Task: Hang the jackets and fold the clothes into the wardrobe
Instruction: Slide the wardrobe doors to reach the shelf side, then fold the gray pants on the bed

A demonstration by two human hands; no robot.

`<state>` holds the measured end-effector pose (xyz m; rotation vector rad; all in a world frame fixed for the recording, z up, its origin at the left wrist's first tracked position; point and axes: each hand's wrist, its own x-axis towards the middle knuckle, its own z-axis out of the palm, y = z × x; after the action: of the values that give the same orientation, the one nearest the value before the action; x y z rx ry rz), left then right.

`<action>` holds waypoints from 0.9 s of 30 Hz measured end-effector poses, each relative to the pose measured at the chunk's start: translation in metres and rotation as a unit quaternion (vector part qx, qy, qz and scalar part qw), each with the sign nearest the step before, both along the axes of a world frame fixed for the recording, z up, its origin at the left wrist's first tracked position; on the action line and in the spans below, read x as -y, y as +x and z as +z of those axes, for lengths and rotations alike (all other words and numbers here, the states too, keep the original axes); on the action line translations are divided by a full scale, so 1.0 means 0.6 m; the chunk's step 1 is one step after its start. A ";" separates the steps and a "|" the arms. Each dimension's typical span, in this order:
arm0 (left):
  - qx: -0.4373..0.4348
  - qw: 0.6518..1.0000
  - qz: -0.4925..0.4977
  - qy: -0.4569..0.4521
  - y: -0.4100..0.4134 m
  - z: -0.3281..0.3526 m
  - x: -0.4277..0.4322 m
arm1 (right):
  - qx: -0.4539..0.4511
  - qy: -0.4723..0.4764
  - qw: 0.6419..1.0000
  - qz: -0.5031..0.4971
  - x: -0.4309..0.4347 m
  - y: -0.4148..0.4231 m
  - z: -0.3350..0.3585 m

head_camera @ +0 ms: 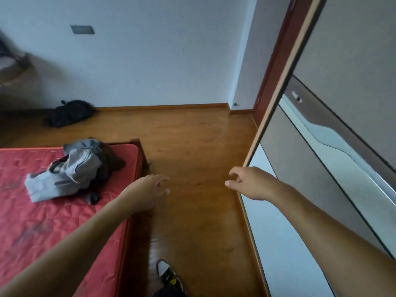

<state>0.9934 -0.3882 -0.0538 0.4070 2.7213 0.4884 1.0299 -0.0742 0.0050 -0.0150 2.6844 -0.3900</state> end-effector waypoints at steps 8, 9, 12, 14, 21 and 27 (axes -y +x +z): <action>0.006 0.992 0.126 0.001 -0.088 -0.030 0.215 | 0.008 0.023 0.992 0.127 0.232 -0.226 0.002; 0.008 0.990 0.141 0.000 -0.097 -0.032 0.239 | 0.009 0.026 0.990 0.141 0.263 -0.251 0.001; 0.016 0.983 0.183 -0.001 -0.118 -0.041 0.312 | 0.008 0.030 0.984 0.176 0.352 -0.317 -0.005; 0.026 0.977 0.211 0.007 -0.122 -0.047 0.353 | 0.012 0.035 0.978 0.203 0.407 -0.350 -0.011; 0.052 0.953 0.297 0.030 -0.117 -0.080 0.454 | 0.025 0.067 0.953 0.295 0.557 -0.449 -0.044; 0.065 0.927 0.367 0.030 -0.129 -0.096 0.488 | 0.028 0.049 0.929 0.366 0.642 -0.527 -0.074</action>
<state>0.9159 -0.6809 -0.1117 -0.6446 2.6524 0.7471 0.7135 -0.4593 -0.0392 -0.9265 2.4092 -0.0132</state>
